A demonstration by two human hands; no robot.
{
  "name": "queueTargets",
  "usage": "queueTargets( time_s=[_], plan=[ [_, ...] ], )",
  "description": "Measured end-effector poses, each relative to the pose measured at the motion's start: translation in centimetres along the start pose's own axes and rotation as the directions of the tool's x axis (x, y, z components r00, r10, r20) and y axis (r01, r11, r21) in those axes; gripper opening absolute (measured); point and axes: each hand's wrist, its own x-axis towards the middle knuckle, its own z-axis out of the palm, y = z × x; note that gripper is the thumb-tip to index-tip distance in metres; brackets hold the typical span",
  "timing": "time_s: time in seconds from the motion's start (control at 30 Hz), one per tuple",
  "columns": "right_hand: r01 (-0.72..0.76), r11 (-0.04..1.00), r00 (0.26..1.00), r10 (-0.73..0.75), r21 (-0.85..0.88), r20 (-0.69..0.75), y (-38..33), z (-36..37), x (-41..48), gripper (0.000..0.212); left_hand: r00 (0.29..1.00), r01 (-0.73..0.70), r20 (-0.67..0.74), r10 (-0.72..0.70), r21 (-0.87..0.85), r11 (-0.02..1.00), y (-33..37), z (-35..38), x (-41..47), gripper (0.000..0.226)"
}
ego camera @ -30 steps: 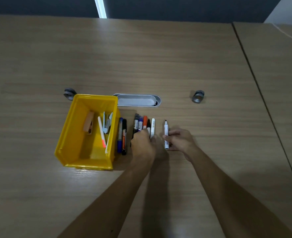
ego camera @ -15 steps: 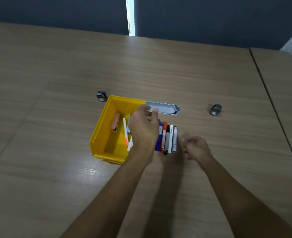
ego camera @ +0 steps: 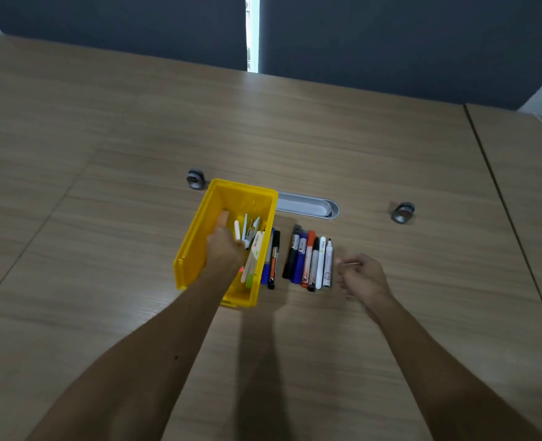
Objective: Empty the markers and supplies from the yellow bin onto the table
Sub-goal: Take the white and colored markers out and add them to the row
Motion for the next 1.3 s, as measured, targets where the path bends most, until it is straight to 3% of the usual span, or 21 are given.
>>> queueTargets(
  time_s=[0.07, 0.2, 0.5, 0.6, 0.67, 0.77, 0.9, 1.07, 1.1, 1.17, 1.23, 1.3],
  plan=[
    [-0.002, 1.0, 1.0, 0.002, 0.006, 0.003, 0.2, 0.1, 0.4, 0.007, 0.999, 0.035, 0.037, -0.033, -0.067, 0.997, -0.7, 0.6, 0.1, 0.066],
    [-0.022, 1.0, 1.0, 0.022, 0.008, 0.013, 0.5, 0.6, 1.1, 0.01, 0.986, 0.148, 0.067, -0.15, 0.036, 0.988, -1.4, 1.6, 0.0, 0.027],
    [0.099, 0.989, 0.992, -0.089, 0.108, -0.09, -1.6, 2.2, 1.1, 0.014, 0.977, 0.203, 0.048, -0.207, 0.065, 0.977, -0.8, 1.8, -1.2, 0.028],
    [0.277, 0.959, 0.935, -0.252, 0.067, -0.251, -3.4, 3.6, 0.2, 0.016, 0.985, 0.169, 0.004, -0.17, 0.059, 0.984, -0.6, 1.1, -2.4, 0.027],
    [0.425, 0.903, 0.864, -0.385, 0.062, -0.324, -5.0, 4.9, -0.6, 0.017, 0.993, 0.117, -0.038, -0.115, 0.041, 0.992, -0.3, 0.2, -3.0, 0.02],
    [0.569, 0.822, 0.783, -0.536, 0.018, -0.315, -7.2, 6.9, -1.6, 0.02, 0.989, 0.006, -0.15, -0.011, -0.03, 1.0, -0.5, -1.7, -4.0, 0.018],
    [0.616, 0.787, 0.754, -0.586, 0.01, -0.297, -9.6, 9.6, -2.9, 0.019, 0.949, -0.129, -0.305, 0.085, -0.128, 0.983, -1.5, -4.8, -5.2, 0.01],
    [0.708, 0.692, 0.665, -0.72, -0.142, -0.197, -11.8, 13.4, -5.0, 0.014, 0.849, -0.194, -0.525, 0.051, -0.22, 0.956, -3.3, -8.8, -4.2, 0.015],
    [0.687, 0.692, 0.681, -0.719, -0.22, -0.135, -12.0, 14.4, -5.2, 0.014, 0.835, -0.196, -0.548, 0.042, -0.225, 0.954, -3.9, -9.3, -3.8, 0.016],
    [0.563, 0.706, 0.789, -0.615, -0.429, 0.024, -12.1, 16.5, -5.2, 0.019, 0.827, -0.189, -0.562, 0.029, -0.228, 0.955, -4.8, -10.0, -3.1, 0.017],
    [0.369, 0.73, 0.921, -0.372, -0.575, 0.118, -12.0, 18.8, -5.5, 0.029, 0.832, -0.171, -0.555, 0.012, -0.235, 0.957, -5.4, -10.2, -2.7, 0.016],
    [0.156, 0.792, 0.988, -0.114, -0.59, 0.109, -11.8, 20.8, -5.7, 0.053, 0.84, -0.153, -0.543, -0.004, -0.245, 0.957, -5.9, -10.0, -2.5, 0.015]
  ],
)
